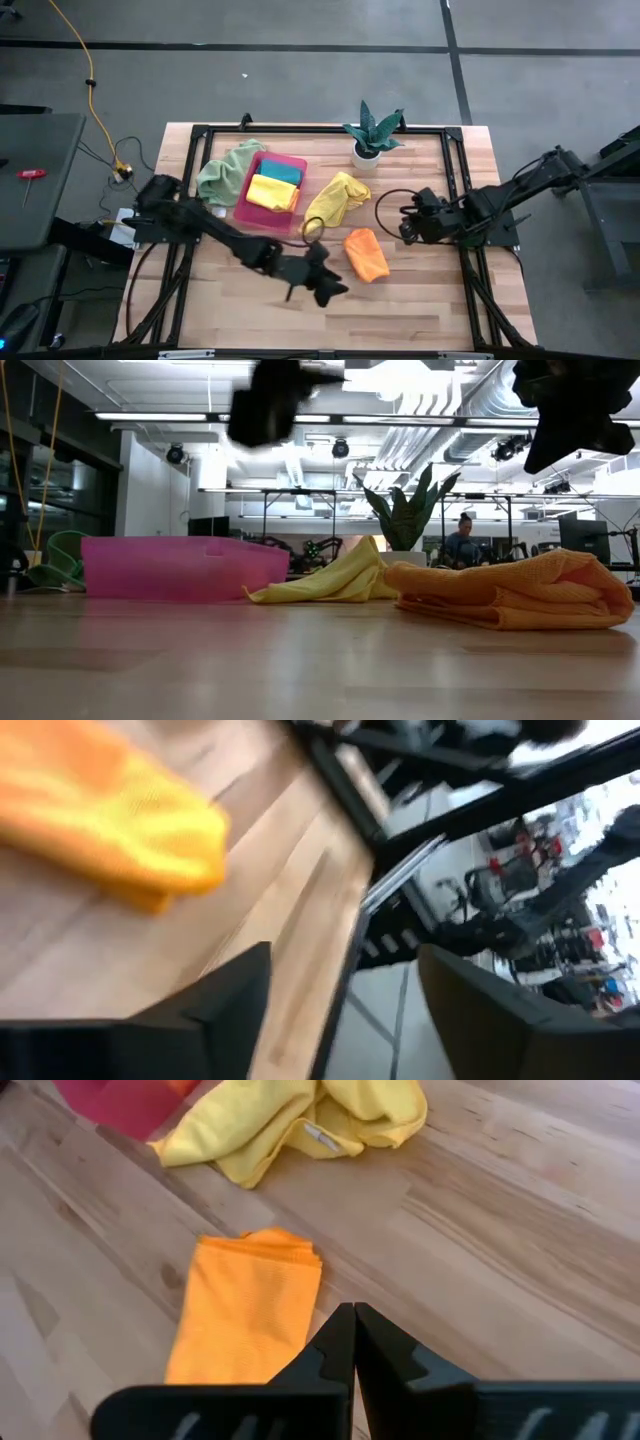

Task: Fold microfiber towels
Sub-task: Put the orange microfiber cloth into the pink bin

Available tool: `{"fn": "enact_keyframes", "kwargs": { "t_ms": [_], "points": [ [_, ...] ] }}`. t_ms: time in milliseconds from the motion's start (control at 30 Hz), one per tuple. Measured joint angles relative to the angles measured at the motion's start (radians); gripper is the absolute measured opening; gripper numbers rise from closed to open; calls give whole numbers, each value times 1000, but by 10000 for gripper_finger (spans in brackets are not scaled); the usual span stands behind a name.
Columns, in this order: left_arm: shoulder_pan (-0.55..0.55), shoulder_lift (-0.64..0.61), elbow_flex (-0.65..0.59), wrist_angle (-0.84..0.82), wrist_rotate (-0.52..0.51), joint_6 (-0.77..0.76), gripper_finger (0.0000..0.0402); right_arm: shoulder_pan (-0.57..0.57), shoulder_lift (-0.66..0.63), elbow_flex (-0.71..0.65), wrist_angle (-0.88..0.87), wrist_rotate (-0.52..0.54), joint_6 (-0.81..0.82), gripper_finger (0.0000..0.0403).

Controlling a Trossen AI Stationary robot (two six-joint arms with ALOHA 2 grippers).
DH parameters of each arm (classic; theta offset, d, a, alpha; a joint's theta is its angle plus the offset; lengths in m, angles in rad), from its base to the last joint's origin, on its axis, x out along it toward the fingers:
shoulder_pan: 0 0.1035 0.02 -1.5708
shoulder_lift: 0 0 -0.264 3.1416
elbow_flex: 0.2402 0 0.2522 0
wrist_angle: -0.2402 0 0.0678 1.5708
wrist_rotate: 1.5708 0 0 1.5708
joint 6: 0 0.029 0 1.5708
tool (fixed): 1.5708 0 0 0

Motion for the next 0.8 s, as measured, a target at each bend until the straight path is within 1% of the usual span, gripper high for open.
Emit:
{"fn": "enact_keyframes", "kwargs": {
  "t_ms": [100,200,267,367,433,500,567,800],
  "points": [
    [39,81,0,25,75,-70,288,0,15,0,0,-3,-1,0],
    [69,151,0,54,98,-190,313,0,31,0,0,-3,-7,0],
    [83,190,0,80,93,-298,318,0,36,0,0,-4,-8,0],
    [93,238,0,133,49,-440,319,0,41,0,-3,-16,-10,0],
    [94,258,0,163,20,-514,319,0,41,0,-6,-20,-22,0],
    [95,267,7,159,-1,-565,319,0,41,0,-11,-21,-31,0],
    [103,273,32,113,-6,-587,319,0,41,0,-21,-21,-31,0],
    [171,274,175,-232,-9,-550,319,0,41,0,-30,-18,-27,0]
  ]
}}
